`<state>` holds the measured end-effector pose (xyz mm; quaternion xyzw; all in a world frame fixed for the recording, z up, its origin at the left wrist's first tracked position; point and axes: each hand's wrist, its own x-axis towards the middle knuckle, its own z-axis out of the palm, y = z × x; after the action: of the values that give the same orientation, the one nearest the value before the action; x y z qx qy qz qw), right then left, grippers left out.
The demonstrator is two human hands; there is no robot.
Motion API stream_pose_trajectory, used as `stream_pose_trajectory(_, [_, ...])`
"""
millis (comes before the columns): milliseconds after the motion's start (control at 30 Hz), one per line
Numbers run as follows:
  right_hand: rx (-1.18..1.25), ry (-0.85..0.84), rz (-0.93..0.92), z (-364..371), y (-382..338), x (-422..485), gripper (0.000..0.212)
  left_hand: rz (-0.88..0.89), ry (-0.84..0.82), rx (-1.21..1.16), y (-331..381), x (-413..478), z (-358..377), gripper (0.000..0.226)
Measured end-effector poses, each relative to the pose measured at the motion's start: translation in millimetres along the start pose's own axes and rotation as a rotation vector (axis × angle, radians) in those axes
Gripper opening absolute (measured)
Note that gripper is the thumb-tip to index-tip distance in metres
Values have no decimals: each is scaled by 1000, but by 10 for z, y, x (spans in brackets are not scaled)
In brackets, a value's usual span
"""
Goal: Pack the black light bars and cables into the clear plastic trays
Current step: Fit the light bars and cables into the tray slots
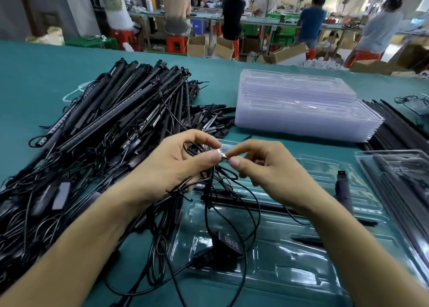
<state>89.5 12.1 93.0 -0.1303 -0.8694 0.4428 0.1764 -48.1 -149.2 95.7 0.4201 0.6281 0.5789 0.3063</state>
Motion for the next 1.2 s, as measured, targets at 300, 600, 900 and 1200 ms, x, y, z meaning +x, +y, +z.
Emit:
stream_pose_trajectory(300, [-142,110,-160,89,-233,-46,10,-15,-45,-48,-94,-103,35,90])
stream_pose_trajectory(600, [100,-155,90,114,-315,53,9,146,-31,120,-55,-203,56,88])
stream_pose_trajectory(900, [270,34,272,38,-74,72,15,-148,-55,55,-180,-230,-120,47])
stream_pose_trajectory(1200, [942,109,331,-141,-61,54,22,-321,136,278,-257,-51,-6,34])
